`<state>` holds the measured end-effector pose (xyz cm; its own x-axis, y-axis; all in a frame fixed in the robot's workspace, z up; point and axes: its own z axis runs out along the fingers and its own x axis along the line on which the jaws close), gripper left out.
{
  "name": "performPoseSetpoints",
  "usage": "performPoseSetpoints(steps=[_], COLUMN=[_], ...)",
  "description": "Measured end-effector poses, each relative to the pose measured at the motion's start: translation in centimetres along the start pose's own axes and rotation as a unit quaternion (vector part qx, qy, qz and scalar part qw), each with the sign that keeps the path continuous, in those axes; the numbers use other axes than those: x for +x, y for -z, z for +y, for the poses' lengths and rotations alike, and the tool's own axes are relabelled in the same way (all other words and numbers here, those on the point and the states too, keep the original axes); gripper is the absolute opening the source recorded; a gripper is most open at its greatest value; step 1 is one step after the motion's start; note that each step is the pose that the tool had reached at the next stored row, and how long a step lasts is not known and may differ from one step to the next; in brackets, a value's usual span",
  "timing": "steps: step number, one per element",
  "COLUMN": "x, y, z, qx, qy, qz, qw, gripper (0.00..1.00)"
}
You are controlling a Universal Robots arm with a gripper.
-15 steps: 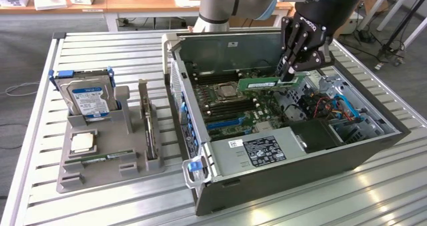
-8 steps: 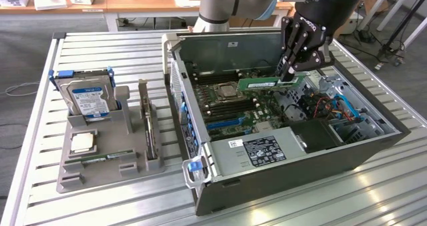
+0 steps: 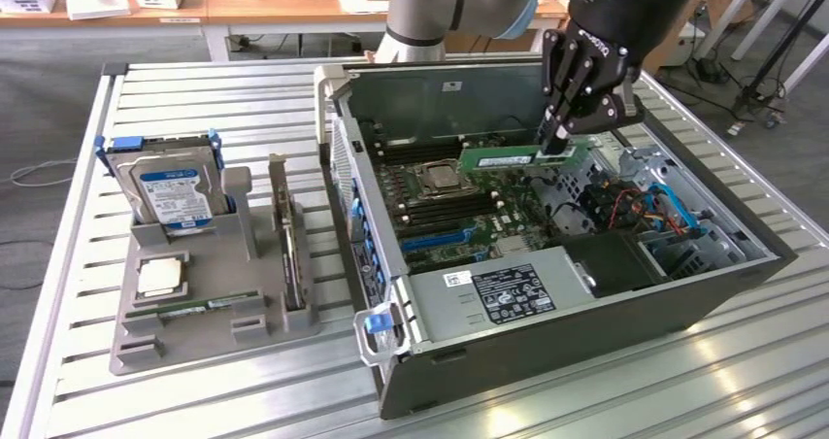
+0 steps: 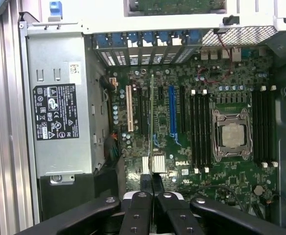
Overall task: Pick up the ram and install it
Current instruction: 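Pick up the ram and move it above insertion slot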
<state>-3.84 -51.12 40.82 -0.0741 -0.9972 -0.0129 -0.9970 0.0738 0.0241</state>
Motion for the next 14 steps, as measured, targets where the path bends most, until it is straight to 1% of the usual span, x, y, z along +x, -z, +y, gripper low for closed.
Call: performPoseSetpoints(steps=[9, 14], x=[-1.3, -1.7], y=[-0.13, -0.18], z=[0.10, 0.12], qx=[0.0000, 0.0000], qy=[0.000, 0.000], qz=[0.0000, 0.0000], qw=[1.0000, 1.0000], gripper=[0.11, 0.11])
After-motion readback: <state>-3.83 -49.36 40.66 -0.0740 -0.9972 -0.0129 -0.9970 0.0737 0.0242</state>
